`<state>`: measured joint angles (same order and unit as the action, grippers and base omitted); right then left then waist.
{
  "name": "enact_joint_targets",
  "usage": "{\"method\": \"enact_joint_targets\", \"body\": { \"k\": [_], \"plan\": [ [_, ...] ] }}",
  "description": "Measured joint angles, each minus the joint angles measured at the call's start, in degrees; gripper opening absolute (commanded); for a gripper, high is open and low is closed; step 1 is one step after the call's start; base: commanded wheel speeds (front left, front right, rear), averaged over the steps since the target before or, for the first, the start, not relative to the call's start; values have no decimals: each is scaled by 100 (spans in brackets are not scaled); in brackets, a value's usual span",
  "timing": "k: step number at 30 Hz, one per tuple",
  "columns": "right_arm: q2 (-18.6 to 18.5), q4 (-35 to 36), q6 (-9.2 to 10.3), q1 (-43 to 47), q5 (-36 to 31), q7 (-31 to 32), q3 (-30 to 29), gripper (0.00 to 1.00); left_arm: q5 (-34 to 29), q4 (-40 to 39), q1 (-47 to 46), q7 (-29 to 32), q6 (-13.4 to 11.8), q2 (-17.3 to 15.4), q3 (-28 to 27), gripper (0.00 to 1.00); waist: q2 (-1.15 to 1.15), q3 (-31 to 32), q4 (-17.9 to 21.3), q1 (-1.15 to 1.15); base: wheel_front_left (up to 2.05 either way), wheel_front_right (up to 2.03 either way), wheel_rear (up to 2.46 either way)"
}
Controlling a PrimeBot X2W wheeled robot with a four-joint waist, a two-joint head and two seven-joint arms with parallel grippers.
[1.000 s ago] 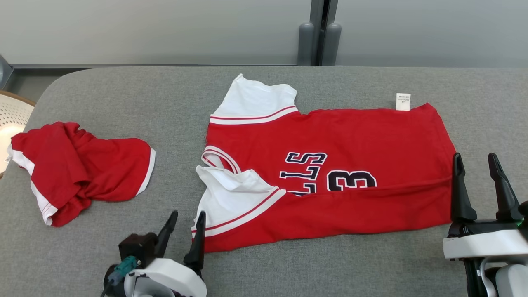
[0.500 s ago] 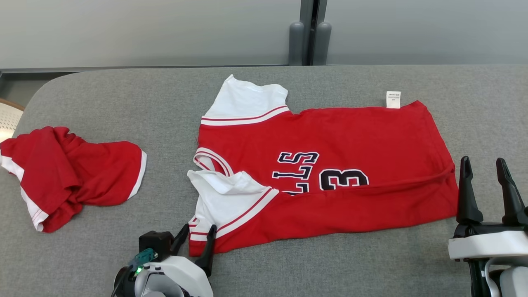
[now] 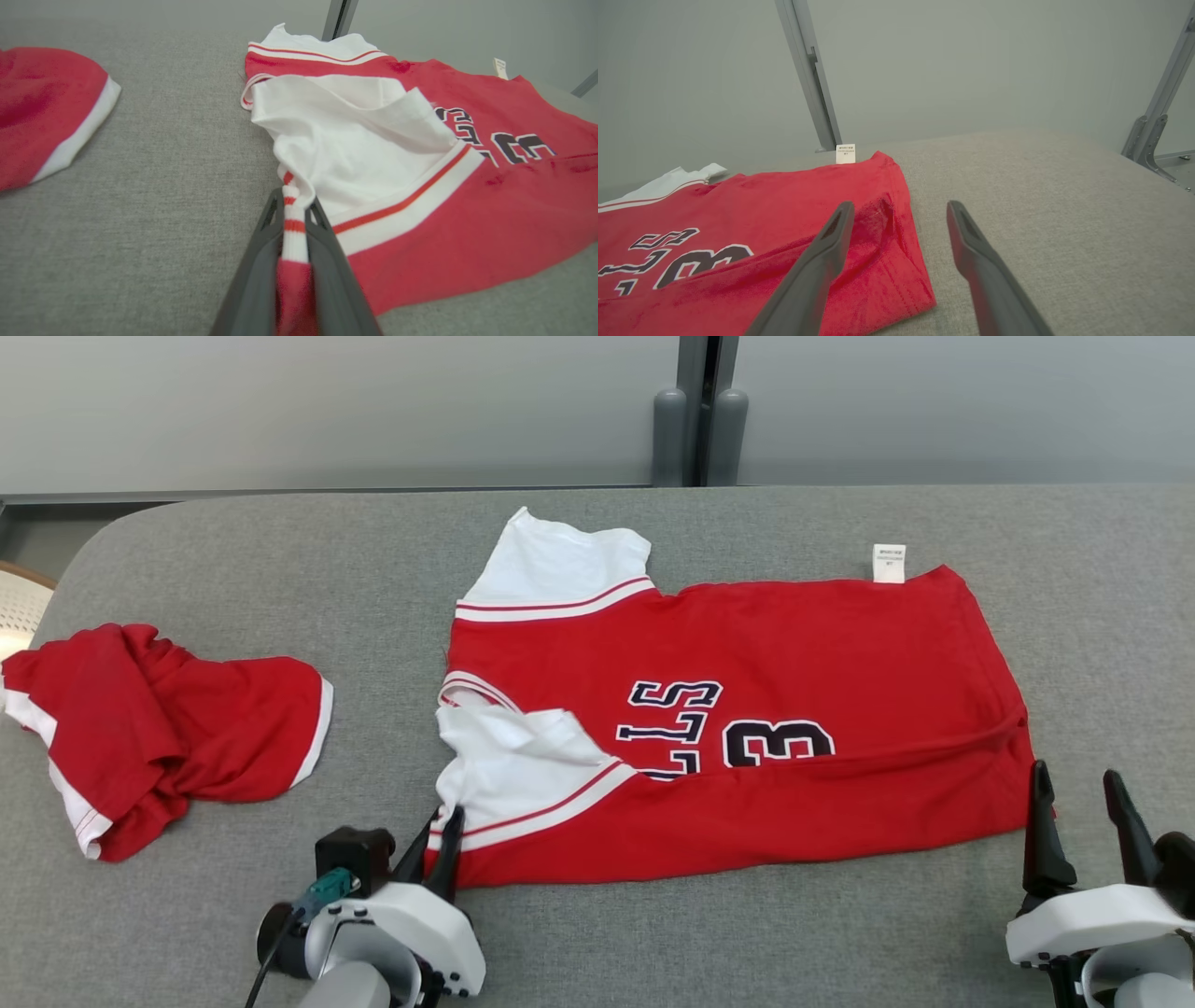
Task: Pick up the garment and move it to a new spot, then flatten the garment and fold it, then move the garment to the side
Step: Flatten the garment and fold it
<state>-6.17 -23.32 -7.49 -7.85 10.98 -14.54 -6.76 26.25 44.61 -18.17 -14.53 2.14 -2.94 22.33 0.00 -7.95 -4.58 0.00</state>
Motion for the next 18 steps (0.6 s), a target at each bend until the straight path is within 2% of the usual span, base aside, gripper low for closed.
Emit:
{"method": "enact_joint_targets", "body": {
  "k": [10,18],
  "plan": [
    [164,-1558,0,-758,-25,579,-576,100,-366,-1324,175,-46,92,0,-192,0,0,-136,-222,0,0,0,0],
    [146,-2201,0,-1201,-164,647,-875,100,-457,-1503,196,-46,181,7,-193,0,0,-258,-360,0,0,0,0]
  ]
}}
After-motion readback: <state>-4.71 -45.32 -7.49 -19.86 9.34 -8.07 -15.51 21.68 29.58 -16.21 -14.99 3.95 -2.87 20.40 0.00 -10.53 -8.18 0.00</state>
